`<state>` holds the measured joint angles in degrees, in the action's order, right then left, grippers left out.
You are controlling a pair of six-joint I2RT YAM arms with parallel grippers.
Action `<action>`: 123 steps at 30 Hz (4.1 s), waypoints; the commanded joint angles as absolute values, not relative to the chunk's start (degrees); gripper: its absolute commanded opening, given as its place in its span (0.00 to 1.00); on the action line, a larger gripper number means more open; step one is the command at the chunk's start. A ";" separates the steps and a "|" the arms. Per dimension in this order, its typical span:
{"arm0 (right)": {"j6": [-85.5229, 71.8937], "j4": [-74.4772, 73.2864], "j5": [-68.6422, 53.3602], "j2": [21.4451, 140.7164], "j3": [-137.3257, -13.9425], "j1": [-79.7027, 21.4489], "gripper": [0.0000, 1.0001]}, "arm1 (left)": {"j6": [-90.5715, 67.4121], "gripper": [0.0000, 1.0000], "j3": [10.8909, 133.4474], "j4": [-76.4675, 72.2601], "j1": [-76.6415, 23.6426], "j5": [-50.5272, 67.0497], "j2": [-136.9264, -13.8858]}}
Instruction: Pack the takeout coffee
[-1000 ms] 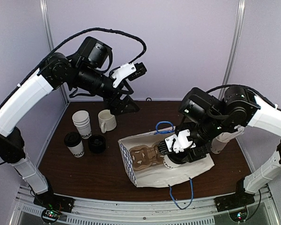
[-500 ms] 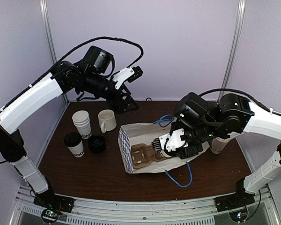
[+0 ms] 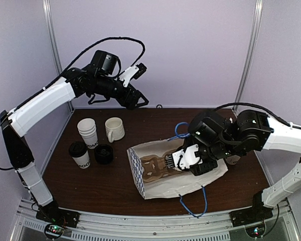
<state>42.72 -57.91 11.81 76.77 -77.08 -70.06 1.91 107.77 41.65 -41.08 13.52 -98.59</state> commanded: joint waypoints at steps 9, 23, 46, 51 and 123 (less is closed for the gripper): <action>46.25 -49.53 19.44 77.43 -71.99 -71.37 0.60 | -5.42 0.77 102.03 34.84 -41.75 28.95 -100.20; 44.51 -50.98 16.93 75.63 -71.12 -71.75 0.60 | -2.11 0.73 97.33 42.01 -52.80 28.66 -97.15; 50.42 -33.75 27.89 76.50 -59.98 -73.82 0.59 | -2.65 0.72 94.76 39.05 -53.62 27.42 -96.64; 50.32 -32.69 27.21 77.18 -60.09 -73.23 0.59 | -2.33 0.72 94.67 39.54 -53.68 26.93 -96.70; 38.40 -66.86 -7.56 106.18 -97.83 -54.14 0.59 | 1.08 0.84 78.52 39.42 -44.79 5.01 -74.54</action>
<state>40.03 -61.10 -2.92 104.12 -94.85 -55.18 0.14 79.50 40.56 -45.65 8.12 -77.12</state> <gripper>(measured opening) 0.720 0.833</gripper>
